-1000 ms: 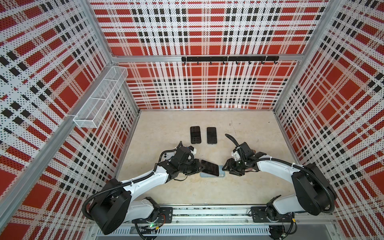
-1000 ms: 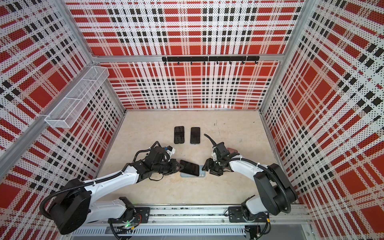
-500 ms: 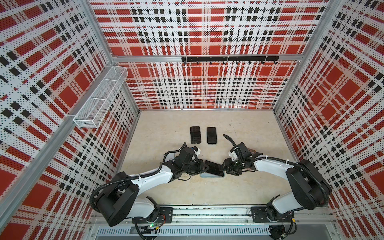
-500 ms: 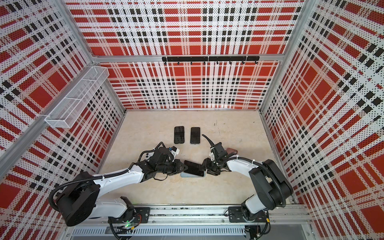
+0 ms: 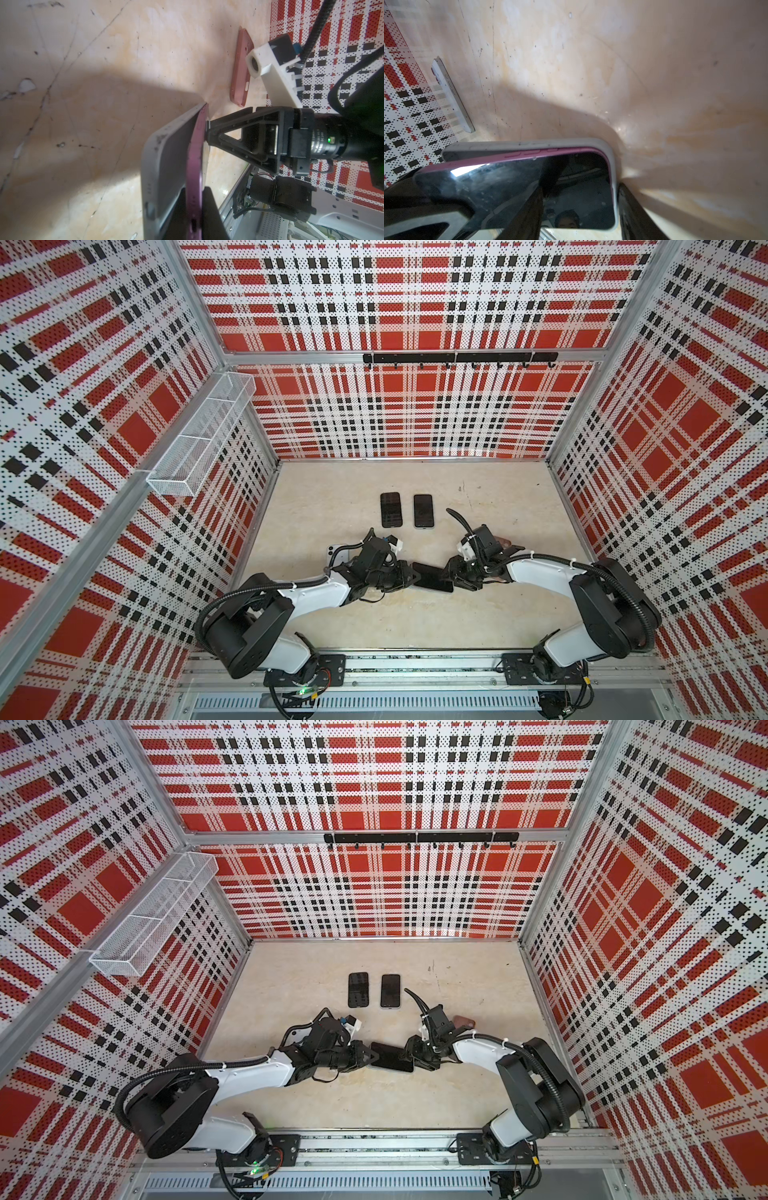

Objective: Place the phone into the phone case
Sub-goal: 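Press the phone into the case corner with left gripper while right steadies case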

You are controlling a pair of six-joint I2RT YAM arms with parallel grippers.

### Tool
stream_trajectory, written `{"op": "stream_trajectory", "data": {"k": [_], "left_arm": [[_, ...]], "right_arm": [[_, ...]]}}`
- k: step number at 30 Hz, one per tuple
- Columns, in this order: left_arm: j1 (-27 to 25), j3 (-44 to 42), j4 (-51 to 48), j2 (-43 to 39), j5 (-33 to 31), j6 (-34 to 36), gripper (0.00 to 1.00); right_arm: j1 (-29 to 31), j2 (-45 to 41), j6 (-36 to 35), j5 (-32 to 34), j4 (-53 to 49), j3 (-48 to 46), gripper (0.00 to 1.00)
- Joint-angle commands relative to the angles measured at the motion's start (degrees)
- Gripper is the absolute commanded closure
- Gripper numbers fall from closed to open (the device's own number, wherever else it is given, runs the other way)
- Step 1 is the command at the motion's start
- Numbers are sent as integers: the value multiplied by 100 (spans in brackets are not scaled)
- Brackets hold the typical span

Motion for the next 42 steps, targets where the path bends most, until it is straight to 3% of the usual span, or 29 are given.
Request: {"op": "stream_trajectory", "data": {"k": [1,25,42], "left_arm": [[-183,-237,-403,459,-109,188,100],[-236,-611,-640,362,-632,530,100],[-228,-563,-1084,58,-976,862,51]], "right_arm": [[136,103,45,-169,384,-45,44],[169,32,47,-20,350,16,45],[190,-6,37,37,261,88,45]]}}
